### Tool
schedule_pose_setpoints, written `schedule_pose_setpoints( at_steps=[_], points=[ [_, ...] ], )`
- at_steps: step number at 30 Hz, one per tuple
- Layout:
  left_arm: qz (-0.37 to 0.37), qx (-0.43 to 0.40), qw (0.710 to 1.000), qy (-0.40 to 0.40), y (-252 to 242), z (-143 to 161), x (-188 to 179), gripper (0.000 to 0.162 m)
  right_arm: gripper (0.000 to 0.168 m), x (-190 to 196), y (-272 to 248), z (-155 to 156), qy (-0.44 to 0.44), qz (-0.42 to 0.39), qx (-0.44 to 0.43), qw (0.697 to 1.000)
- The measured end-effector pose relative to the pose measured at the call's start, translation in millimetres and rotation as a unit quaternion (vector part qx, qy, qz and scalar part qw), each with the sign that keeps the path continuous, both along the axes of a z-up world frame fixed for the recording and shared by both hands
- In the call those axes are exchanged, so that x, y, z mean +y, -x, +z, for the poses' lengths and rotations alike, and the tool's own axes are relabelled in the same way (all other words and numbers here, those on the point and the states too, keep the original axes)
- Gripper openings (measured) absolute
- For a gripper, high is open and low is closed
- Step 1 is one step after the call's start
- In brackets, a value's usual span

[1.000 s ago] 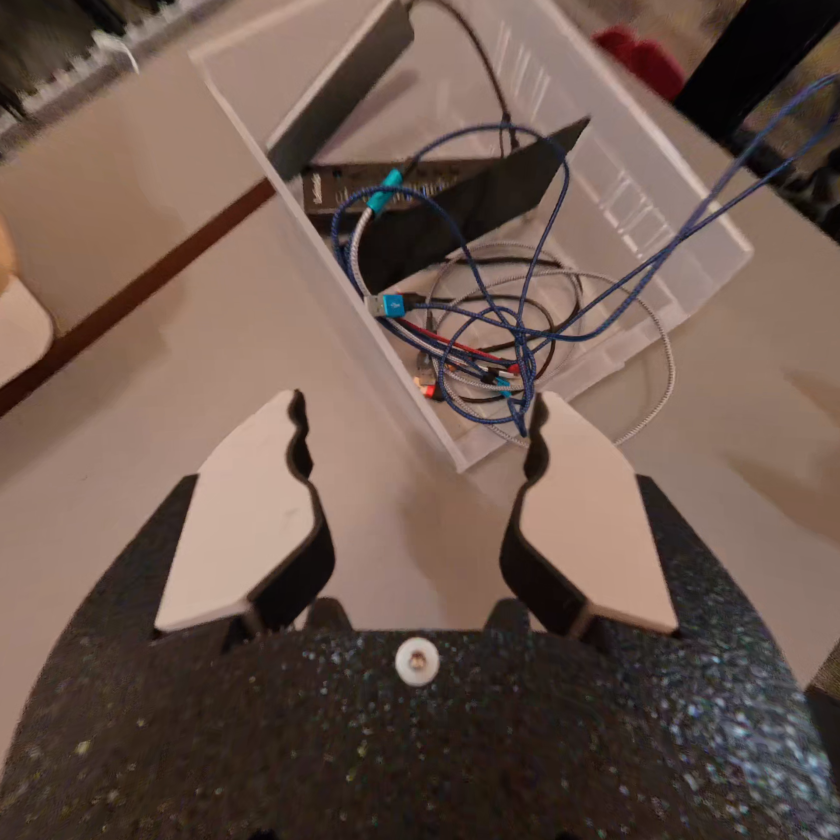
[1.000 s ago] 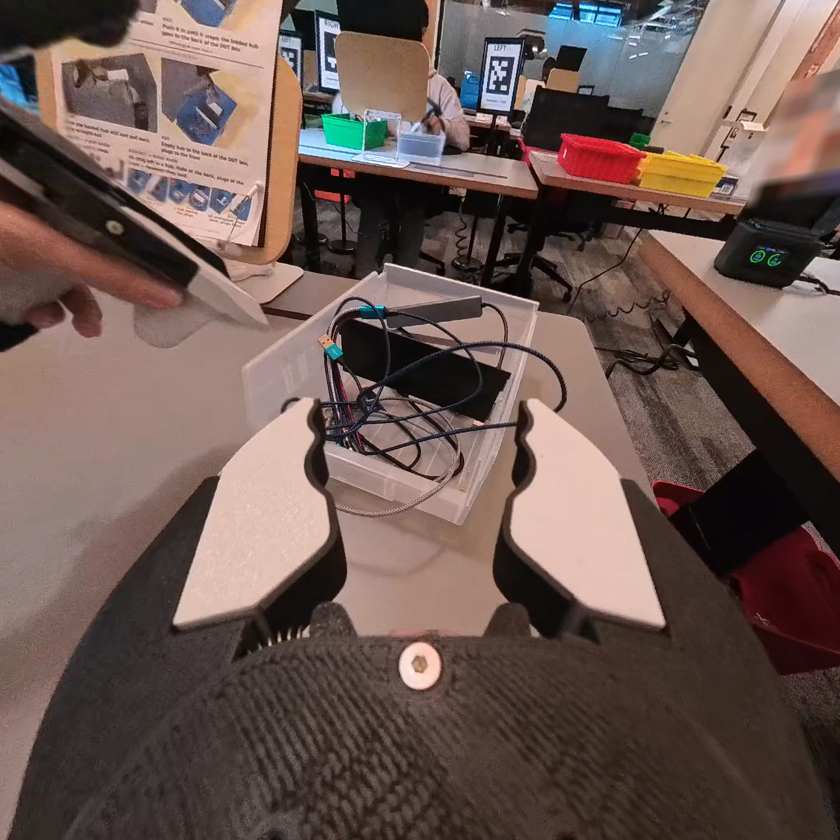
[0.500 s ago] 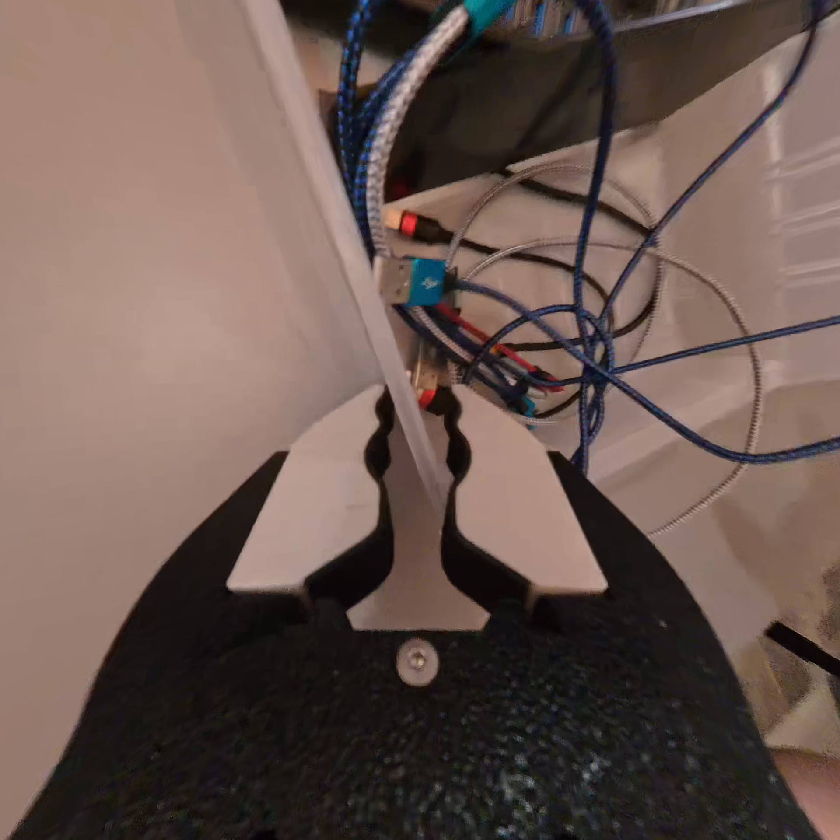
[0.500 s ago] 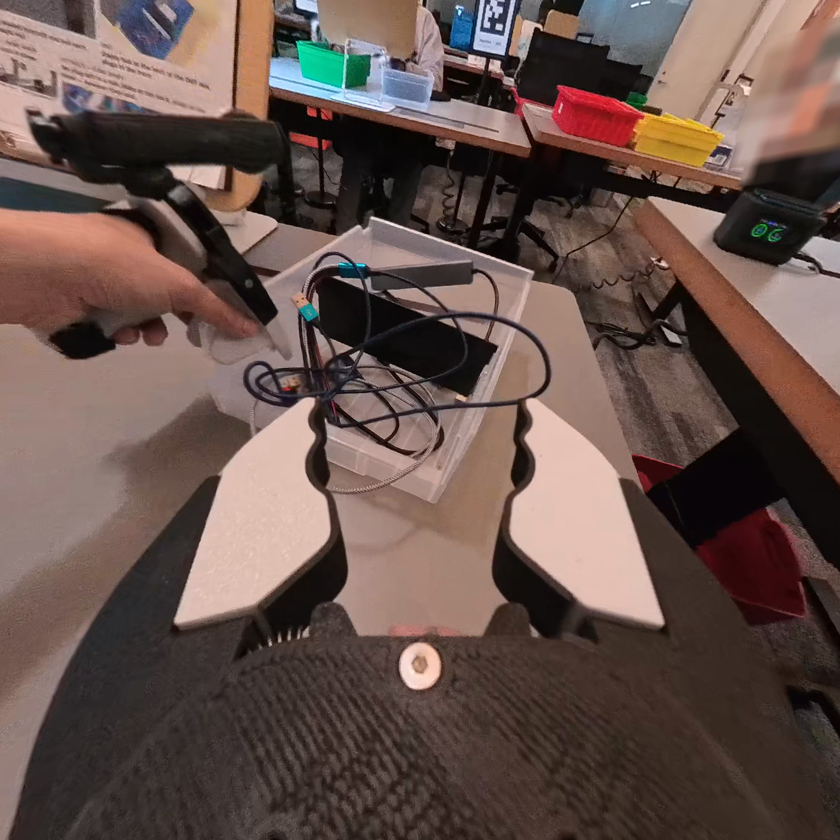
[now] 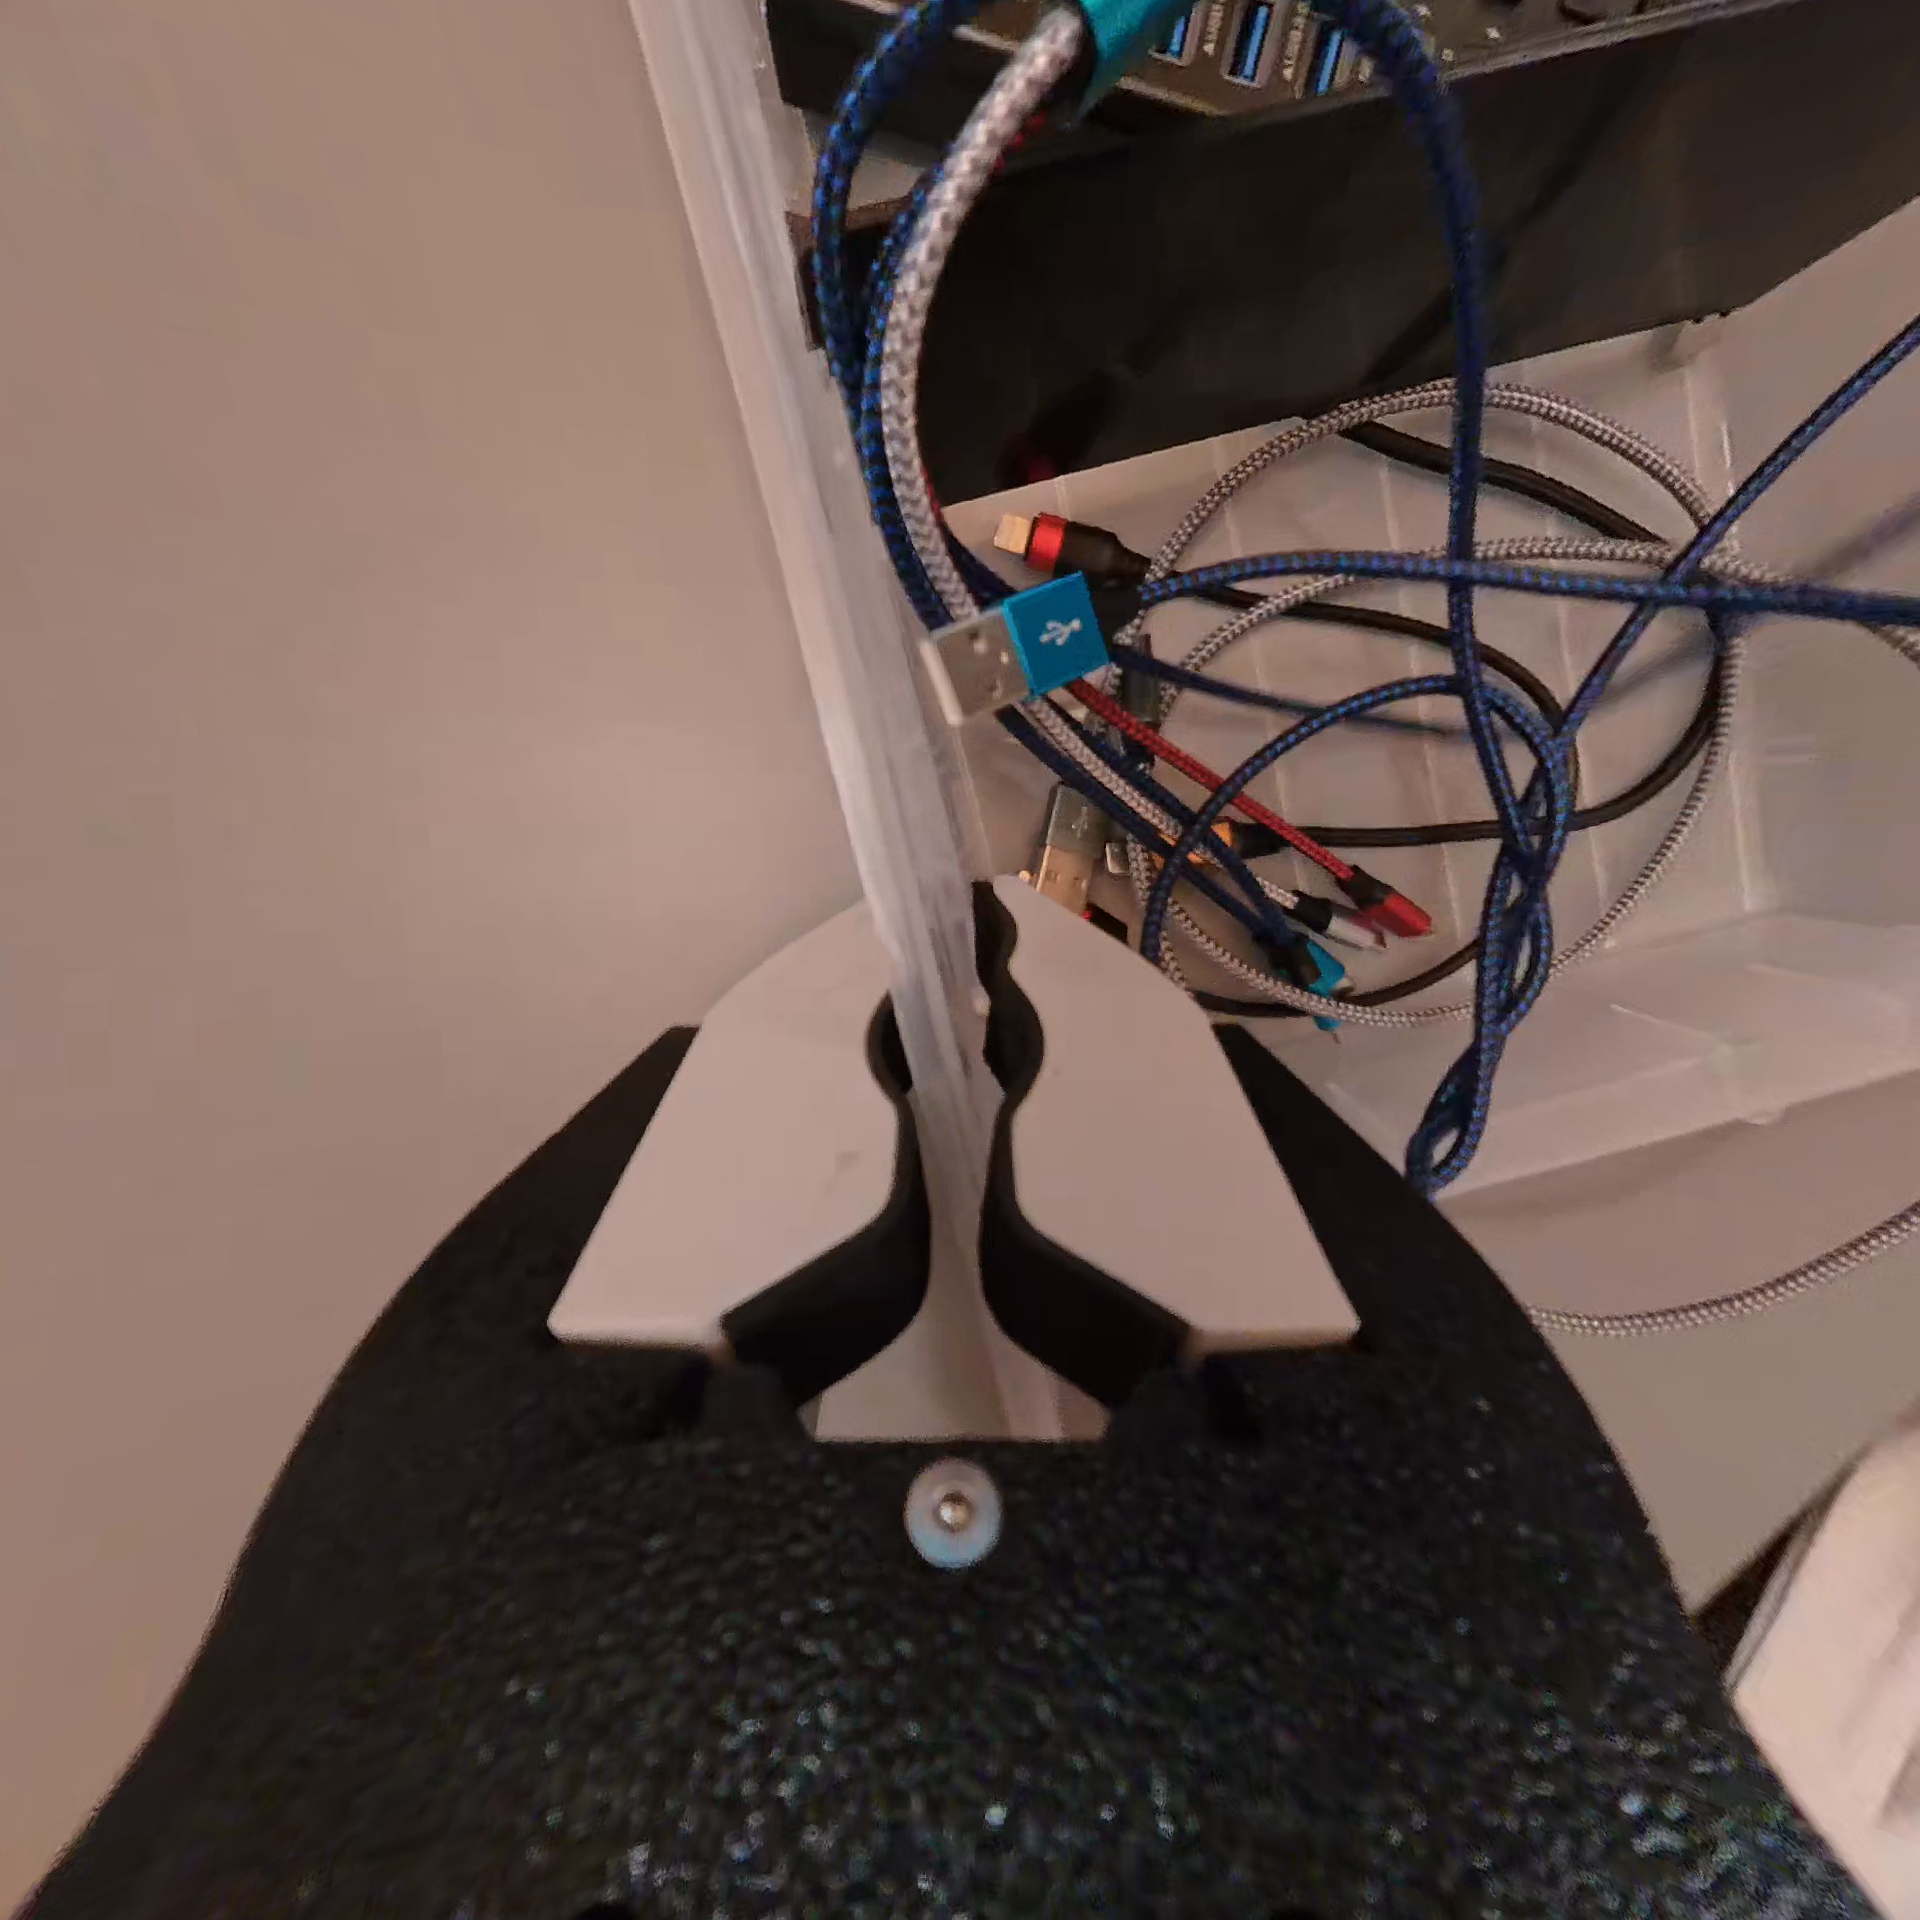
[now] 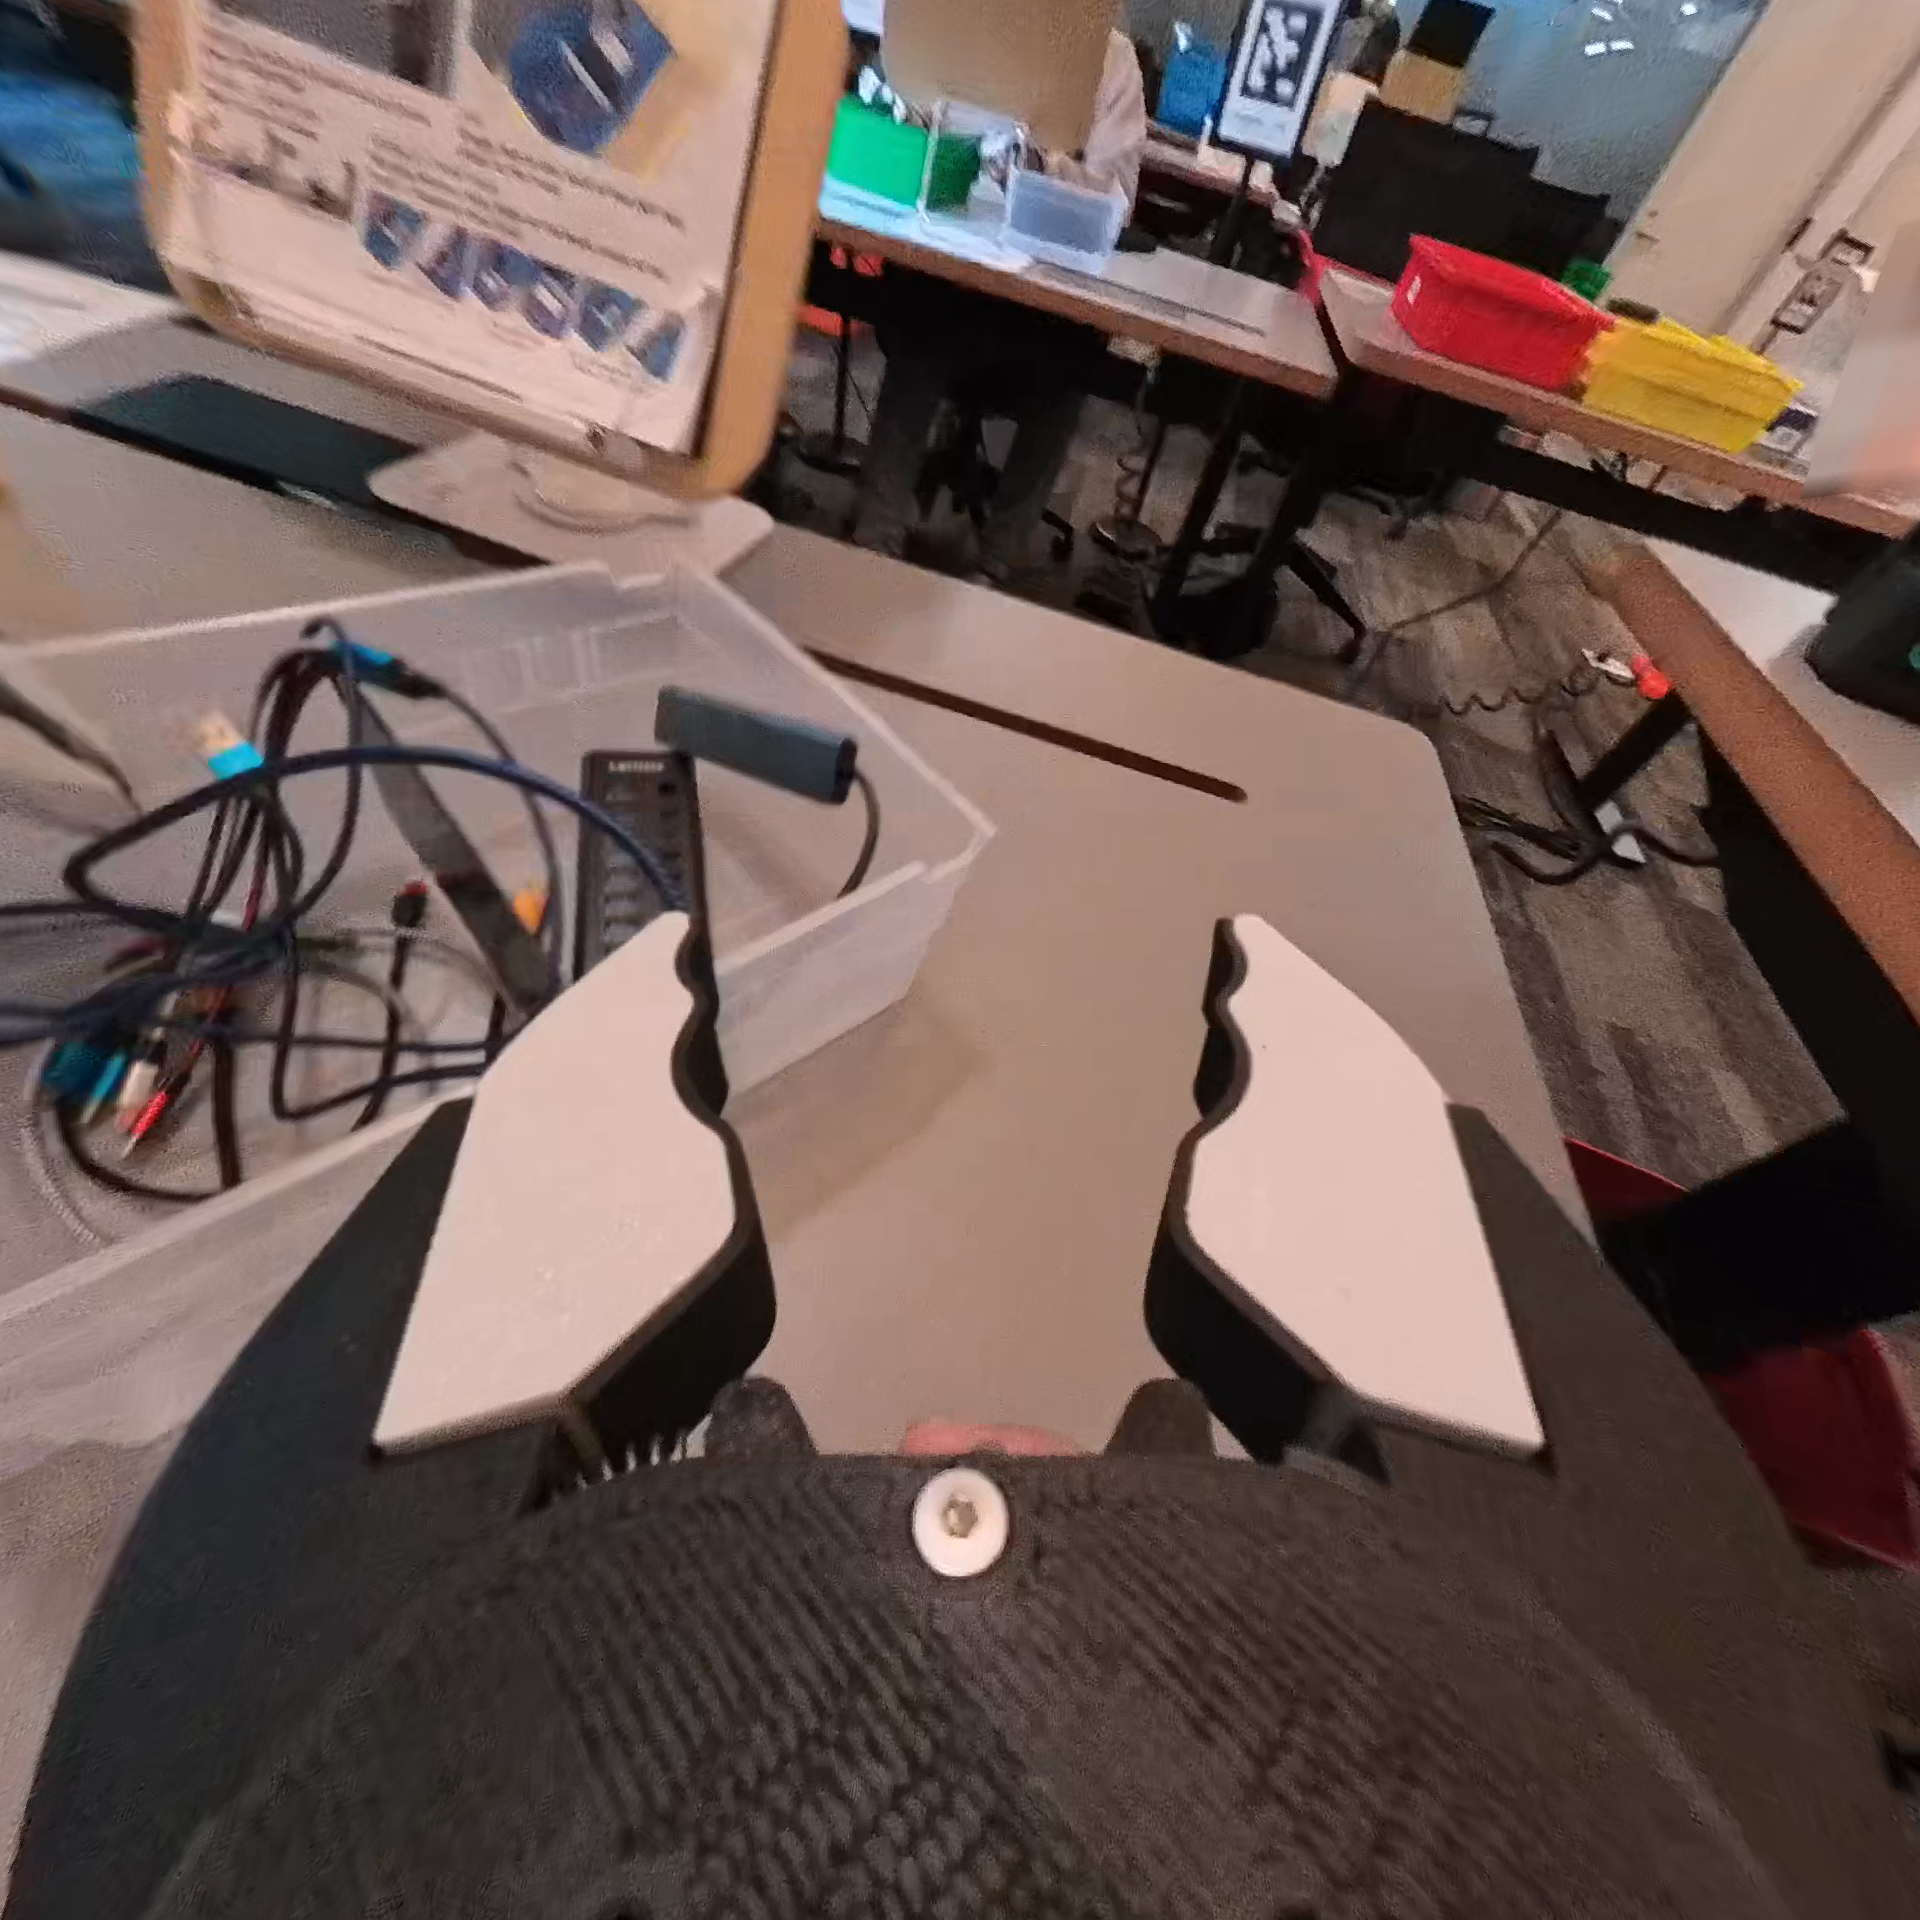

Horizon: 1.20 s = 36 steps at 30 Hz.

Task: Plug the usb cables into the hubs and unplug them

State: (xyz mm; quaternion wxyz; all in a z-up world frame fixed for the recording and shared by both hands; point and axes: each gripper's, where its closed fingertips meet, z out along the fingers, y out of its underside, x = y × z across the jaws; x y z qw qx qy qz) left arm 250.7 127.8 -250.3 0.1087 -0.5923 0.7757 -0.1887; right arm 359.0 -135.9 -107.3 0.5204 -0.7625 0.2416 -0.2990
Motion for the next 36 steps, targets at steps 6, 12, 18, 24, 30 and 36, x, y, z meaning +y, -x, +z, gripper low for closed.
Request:
schedule_pose_setpoints(
  at_steps=[6, 12, 18, 24, 30, 36],
  points=[
    [0.084, 0.003, 0.996, 0.029, 183.7, 1.1, 76.9, 0.005, 0.089, 106.5, 86.8, 28.2, -0.078, 0.19, 0.031, 0.978],
    [0.223, 0.003, 0.974, 0.046, 352.9, 2.2, 148.2, 0.005, 0.095, 273.2, 170.7, 19.1, -0.103, 0.319, 0.115, 0.935],
    [0.338, -0.007, 0.94, 0.045, 463.1, 3.3, 192.3, 0.004, 0.086, 464.5, 243.6, -22.3, -0.08, 0.322, 0.296, 0.896],
    [0.458, -0.02, 0.888, 0.034, 531.5, 3.9, 222.2, 0.005, 0.1, 584.9, 291.2, -69.5, -0.046, 0.221, 0.411, 0.883],
    [0.5, -0.02, 0.865, 0.024, 559.2, 4.3, 239.7, 0.004, 0.101, 633.7, 287.3, -110.9, 0.006, 0.15, 0.457, 0.877],
    [0.505, -0.02, 0.863, 0.031, 562.0, 4.3, 251.8, 0.004, 0.04, 618.8, 252.2, -104.6, -0.007, 0.212, 0.468, 0.858]
  ],
)
